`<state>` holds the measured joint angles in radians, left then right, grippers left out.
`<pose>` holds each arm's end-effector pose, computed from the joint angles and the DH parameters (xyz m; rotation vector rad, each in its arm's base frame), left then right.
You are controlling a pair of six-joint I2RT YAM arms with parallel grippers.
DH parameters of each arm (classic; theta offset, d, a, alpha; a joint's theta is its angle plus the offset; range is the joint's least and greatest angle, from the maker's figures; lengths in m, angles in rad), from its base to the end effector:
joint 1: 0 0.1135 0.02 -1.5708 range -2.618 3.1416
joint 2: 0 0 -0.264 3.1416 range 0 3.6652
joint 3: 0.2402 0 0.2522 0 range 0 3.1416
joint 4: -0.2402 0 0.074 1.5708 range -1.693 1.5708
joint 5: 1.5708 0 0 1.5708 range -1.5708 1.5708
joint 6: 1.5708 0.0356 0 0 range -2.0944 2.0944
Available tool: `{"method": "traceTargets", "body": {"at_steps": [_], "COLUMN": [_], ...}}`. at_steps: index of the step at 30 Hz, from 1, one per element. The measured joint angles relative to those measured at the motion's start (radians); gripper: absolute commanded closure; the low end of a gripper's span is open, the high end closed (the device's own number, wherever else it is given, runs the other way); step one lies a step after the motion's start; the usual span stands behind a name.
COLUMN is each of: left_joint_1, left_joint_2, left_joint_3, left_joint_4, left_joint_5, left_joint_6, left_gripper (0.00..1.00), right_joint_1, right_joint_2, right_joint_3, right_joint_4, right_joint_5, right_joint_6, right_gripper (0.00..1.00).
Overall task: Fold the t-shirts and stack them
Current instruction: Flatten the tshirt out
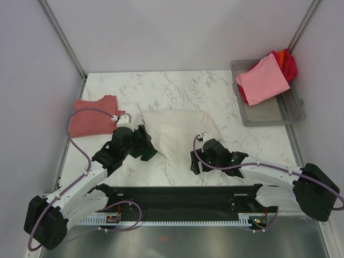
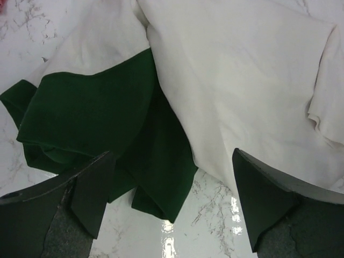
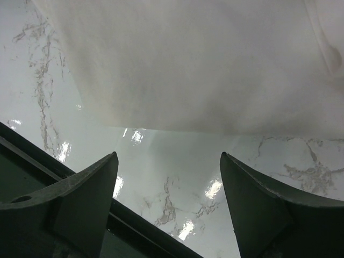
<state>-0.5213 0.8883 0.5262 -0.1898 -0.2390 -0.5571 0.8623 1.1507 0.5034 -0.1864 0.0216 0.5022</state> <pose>0.1744 -0.0904 0.2308 -0.1805 2.1222 -0.3906 0.1422 0.1647 0.1735 -0.4363 2.4551 0.5863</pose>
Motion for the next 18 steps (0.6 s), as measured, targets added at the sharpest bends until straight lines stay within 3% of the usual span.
{"method": "traceTargets", "body": {"at_steps": [11,14,15,17,18], "left_joint_1": [0.000,0.000,0.000,0.000,0.000], "left_joint_2": [-0.079,-0.100,-0.101,-0.101,-0.101], "left_joint_3": [-0.085,-0.092,-0.092,-0.092,-0.092], "left_joint_4": [0.094,0.106,0.111,0.118,0.118], "left_joint_5": [-0.022,-0.022,-0.022,-0.021,-0.021], "left_joint_6": [0.048,0.051,0.051,0.052,0.053], "left_gripper": [0.05,0.05,0.05,0.05,0.05], "right_joint_1": [0.048,0.049,0.049,0.049,0.049], "right_joint_2": [0.189,0.204,0.209,0.222,0.224], "right_joint_3": [0.059,0.066,0.069,0.076,0.076], "right_joint_4": [0.080,0.082,0.080,0.066,0.062], "right_joint_5": [0.110,0.146,0.161,0.188,0.191], "right_joint_6": [0.026,0.033,0.035,0.050,0.042], "right_gripper": [0.20,0.39,0.62,0.85,0.85]}}
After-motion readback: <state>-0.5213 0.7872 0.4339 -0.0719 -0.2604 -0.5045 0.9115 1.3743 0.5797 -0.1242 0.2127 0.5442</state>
